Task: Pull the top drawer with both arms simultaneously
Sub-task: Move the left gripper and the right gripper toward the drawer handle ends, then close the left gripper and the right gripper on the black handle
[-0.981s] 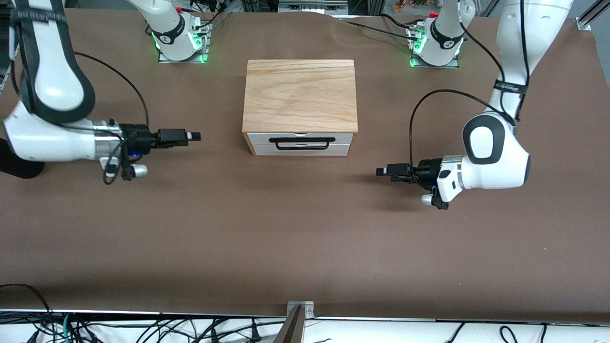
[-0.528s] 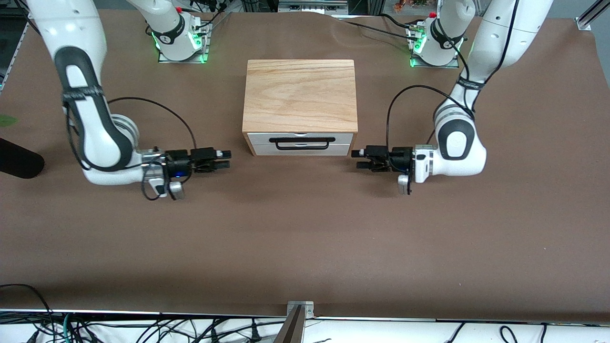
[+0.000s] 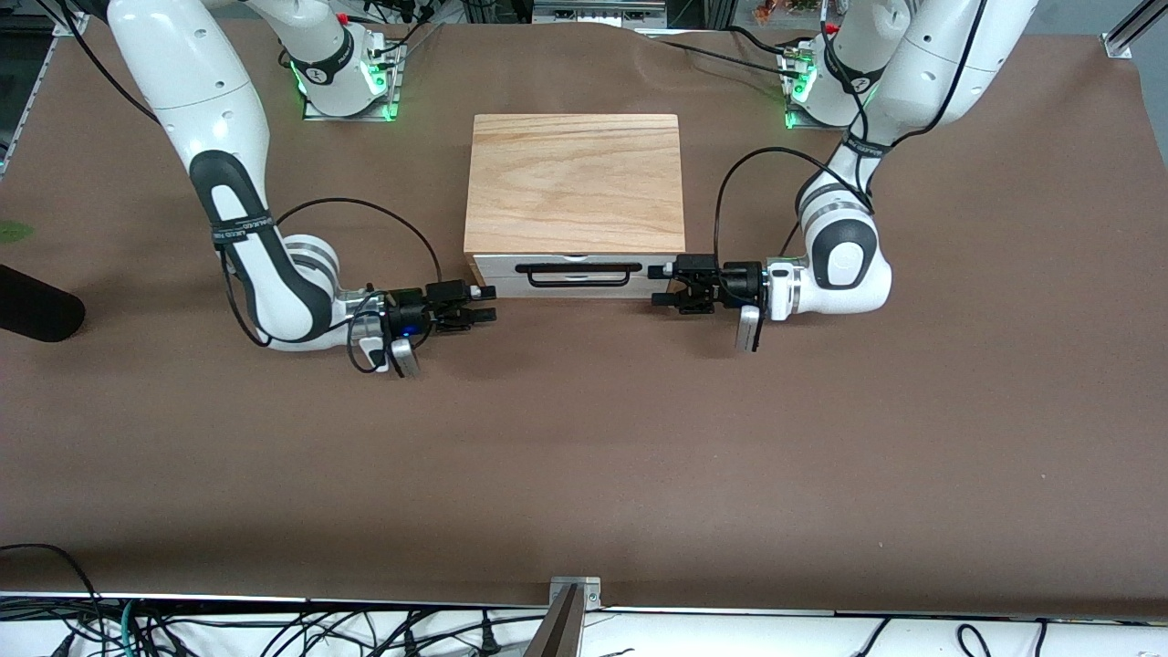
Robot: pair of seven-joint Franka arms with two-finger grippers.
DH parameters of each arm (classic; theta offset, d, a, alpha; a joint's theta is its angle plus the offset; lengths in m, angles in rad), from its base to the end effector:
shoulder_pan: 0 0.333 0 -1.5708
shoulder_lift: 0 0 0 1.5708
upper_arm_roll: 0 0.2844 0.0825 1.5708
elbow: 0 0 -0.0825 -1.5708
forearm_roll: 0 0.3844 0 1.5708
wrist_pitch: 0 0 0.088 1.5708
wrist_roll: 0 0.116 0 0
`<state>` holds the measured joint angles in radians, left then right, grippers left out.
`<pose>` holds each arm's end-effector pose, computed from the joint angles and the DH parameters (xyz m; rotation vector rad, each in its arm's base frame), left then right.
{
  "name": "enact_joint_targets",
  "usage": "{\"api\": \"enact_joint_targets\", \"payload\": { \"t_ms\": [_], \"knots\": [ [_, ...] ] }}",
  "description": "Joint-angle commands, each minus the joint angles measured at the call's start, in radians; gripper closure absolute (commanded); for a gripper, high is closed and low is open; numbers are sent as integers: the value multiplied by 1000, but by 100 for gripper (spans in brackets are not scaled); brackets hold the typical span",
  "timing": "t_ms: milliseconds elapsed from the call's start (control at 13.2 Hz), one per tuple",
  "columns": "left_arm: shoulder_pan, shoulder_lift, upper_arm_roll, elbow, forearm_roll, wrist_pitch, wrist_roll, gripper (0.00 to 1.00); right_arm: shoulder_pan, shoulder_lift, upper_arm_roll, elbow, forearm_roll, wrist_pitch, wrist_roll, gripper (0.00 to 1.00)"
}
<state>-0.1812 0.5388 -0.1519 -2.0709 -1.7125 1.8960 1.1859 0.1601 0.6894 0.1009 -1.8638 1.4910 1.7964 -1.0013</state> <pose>0.4989 -0.2606 0.1570 1.6988 -0.1395 0.0818 0.5415 0.2403 0.1368 -1.7294 -0.1828 0.1054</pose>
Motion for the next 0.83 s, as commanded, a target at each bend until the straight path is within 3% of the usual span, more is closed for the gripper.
{"api": "enact_joint_targets", "payload": {
  "t_ms": [0,226,302,453,679,755],
  "knots": [
    [-23,-25,-23,-35,-75,8,40,17,-4,-31,63,-41,40,63,-26,6],
    [-24,-16,-25,-35,-76,8,58,23,-4,-42,88,-66,71,52,-81,16],
    [-27,-7,-25,-35,-76,8,86,30,-4,-44,89,-86,71,46,-117,25],
    [-27,10,-25,-35,-78,9,97,41,-2,-42,89,-87,71,38,-138,54],
    [-44,30,-25,-34,-94,28,97,51,-4,-41,105,-89,72,28,-145,61],
    [-53,39,-25,-32,-125,28,97,51,-4,-42,105,-87,72,23,-149,72]
  ]
}}
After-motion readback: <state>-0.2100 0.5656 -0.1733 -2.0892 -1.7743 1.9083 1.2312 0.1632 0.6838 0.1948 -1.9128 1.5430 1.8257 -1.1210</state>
